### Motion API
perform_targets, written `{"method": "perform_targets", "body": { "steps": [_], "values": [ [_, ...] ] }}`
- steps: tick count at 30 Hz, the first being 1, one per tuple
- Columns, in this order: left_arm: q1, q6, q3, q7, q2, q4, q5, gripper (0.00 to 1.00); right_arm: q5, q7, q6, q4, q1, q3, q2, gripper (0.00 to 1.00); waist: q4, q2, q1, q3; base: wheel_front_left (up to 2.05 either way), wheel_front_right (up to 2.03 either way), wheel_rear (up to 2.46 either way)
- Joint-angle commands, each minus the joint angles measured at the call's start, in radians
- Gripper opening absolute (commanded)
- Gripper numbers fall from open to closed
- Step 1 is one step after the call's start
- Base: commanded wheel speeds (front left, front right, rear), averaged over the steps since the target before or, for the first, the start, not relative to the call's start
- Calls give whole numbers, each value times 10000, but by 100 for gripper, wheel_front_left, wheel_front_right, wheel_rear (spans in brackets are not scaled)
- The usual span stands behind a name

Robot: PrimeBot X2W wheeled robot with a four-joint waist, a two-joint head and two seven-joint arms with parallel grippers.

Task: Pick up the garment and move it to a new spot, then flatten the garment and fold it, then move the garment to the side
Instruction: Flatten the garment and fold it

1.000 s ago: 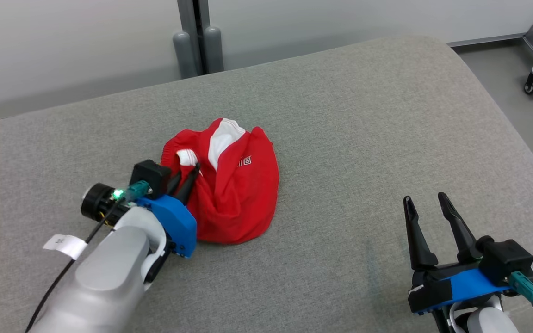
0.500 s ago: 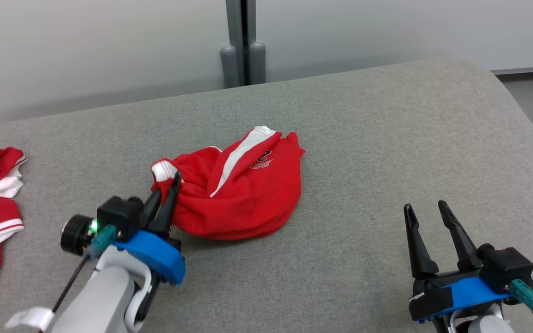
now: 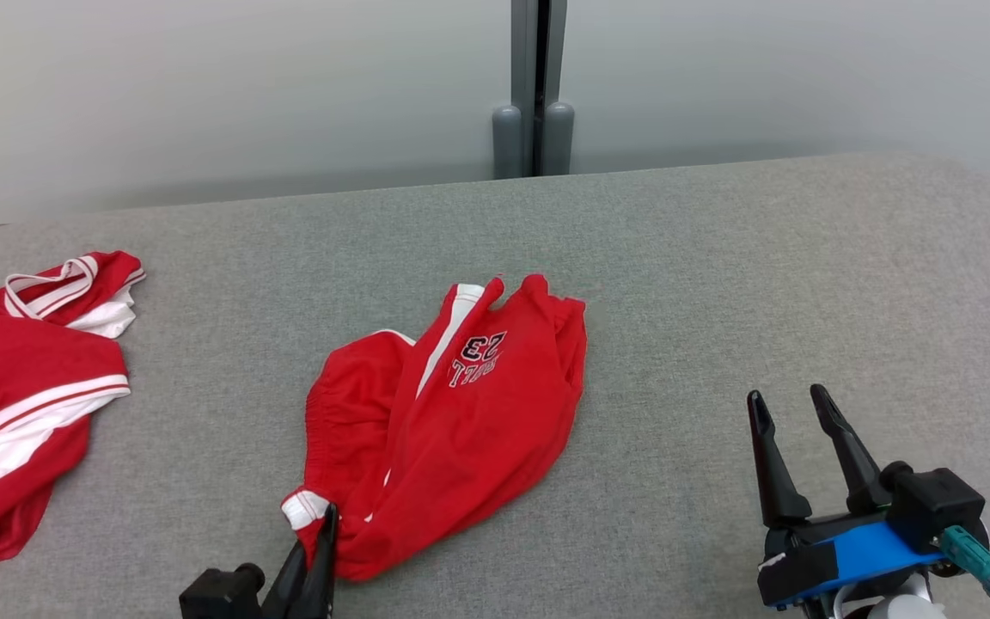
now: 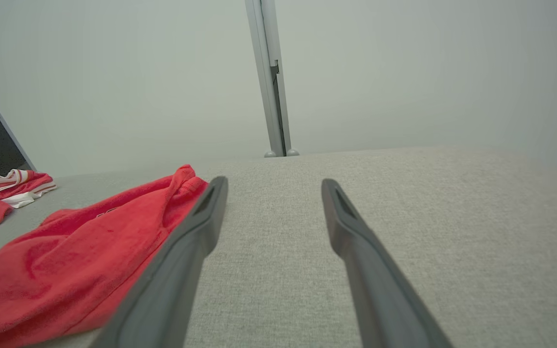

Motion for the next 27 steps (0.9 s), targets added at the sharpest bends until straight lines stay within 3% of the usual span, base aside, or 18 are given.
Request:
{"method": "perform_targets", "body": {
  "steps": [1, 2, 17, 27],
  "values": [
    [141, -6, 241, -49, -96, -40, 167, 61, 102, -38, 5, 45, 106, 45, -27, 100, 91, -1, 1, -63, 0, 0, 0],
    [236, -45, 429, -50, -225, -96, 246, 100, 110, -38, 5, 56, 119, 64, -27, 100, 125, -1, 1, -83, 0, 0, 0],
    [128, -392, 3229, -50, -670, -1399, 2235, 100, -132, -38, 5, -5, 168, -37, -28, 100, 226, -1, 1, -248, 0, 0, 0],
    [-209, -342, 4143, -49, -1050, -1458, 3305, 100, -264, -38, 5, 64, 288, -137, -30, 100, -96, -1, 1, -358, 0, 0, 0]
  ]
}}
